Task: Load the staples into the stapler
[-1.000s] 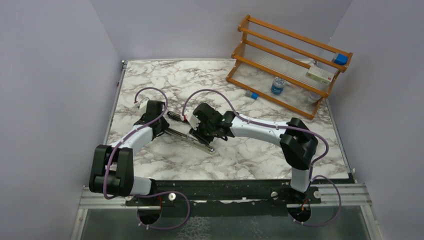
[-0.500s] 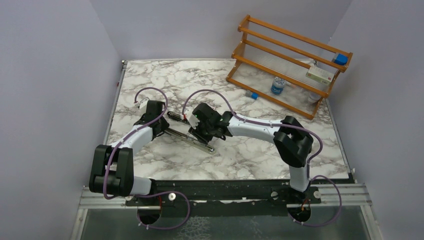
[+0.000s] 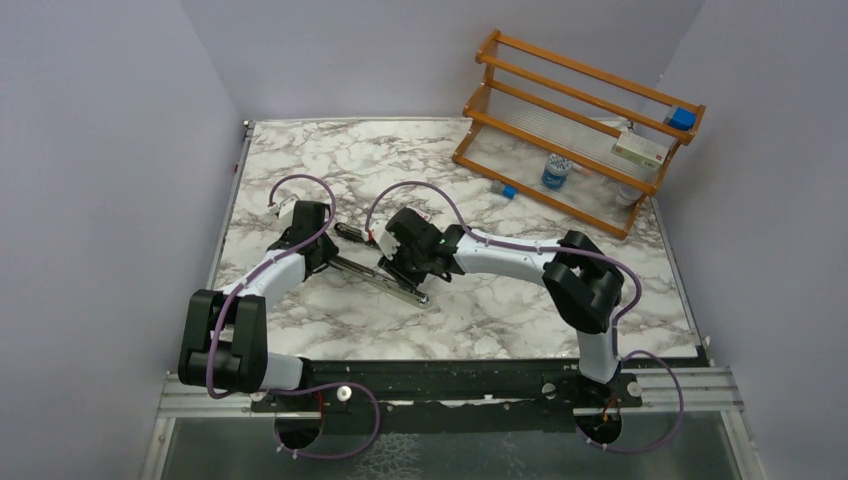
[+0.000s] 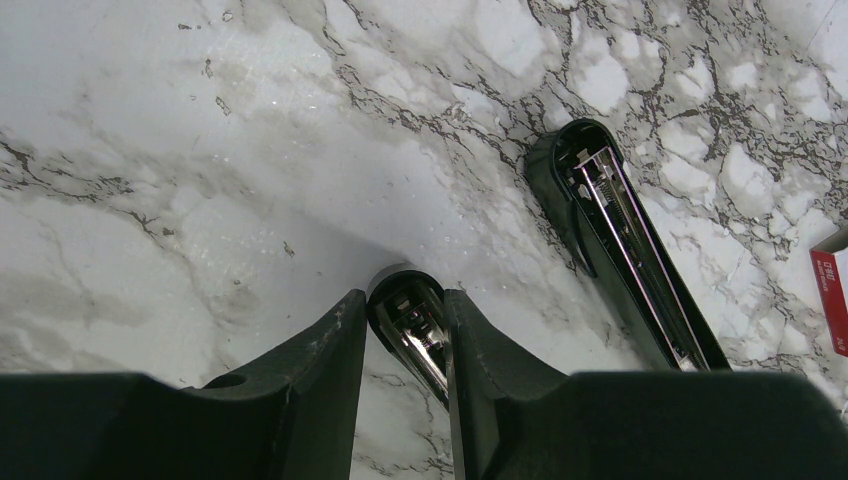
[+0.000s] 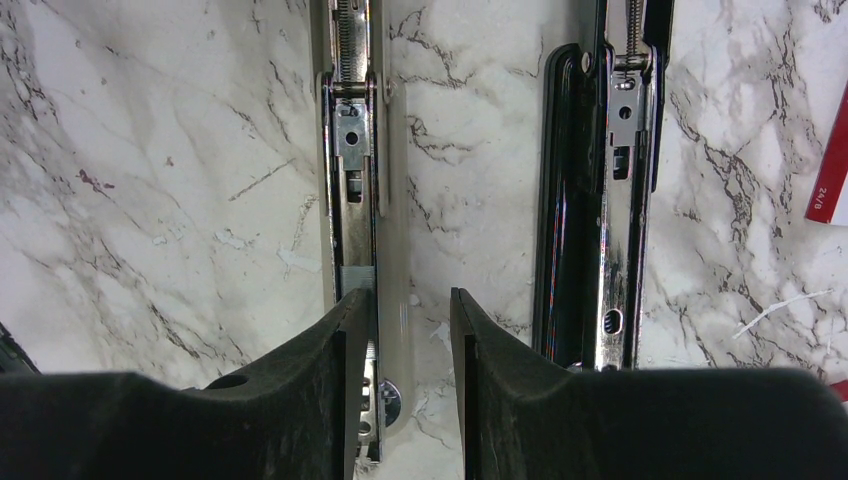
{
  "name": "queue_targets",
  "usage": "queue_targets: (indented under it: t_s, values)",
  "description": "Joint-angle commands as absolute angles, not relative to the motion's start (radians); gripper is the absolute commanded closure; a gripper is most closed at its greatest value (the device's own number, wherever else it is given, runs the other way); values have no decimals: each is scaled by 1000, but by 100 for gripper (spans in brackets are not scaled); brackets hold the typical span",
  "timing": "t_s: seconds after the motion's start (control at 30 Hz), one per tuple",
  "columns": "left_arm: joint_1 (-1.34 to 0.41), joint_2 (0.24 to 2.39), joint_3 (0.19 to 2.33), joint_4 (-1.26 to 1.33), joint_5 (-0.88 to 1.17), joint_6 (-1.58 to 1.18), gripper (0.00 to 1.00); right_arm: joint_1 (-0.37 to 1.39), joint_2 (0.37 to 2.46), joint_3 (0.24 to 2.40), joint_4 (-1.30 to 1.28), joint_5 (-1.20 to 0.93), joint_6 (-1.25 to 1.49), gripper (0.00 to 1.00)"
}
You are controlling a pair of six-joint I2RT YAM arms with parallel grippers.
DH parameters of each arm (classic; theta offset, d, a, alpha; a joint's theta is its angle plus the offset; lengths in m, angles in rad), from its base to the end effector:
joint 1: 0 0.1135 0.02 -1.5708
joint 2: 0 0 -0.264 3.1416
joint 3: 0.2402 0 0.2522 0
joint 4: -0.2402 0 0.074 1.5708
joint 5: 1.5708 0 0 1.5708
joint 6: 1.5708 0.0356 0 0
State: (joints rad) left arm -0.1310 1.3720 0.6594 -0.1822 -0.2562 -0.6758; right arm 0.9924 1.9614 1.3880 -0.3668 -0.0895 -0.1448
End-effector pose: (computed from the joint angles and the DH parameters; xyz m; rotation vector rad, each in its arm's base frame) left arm 0.2592 -0.0251 0.1730 -0.7578 2.3050 -0.0473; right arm 0.2288 0.3563 0.1867 -1.4133 2.1422 0.4489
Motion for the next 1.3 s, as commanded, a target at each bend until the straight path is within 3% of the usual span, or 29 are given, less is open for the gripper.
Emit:
queue_targets:
  t_s: [0.0, 0.87, 1.27]
  values:
    - [-123, 1363, 653, -219, -275, -660, 64, 989, 1985, 1352, -380, -89, -140, 61]
    - [-123, 1370, 663, -221, -273, -657, 65, 989, 1825, 1186, -441, -41, -75, 62]
    - [-123, 1367, 667, -223, -262, -655, 65, 983, 1657, 1192, -280, 32, -16, 61]
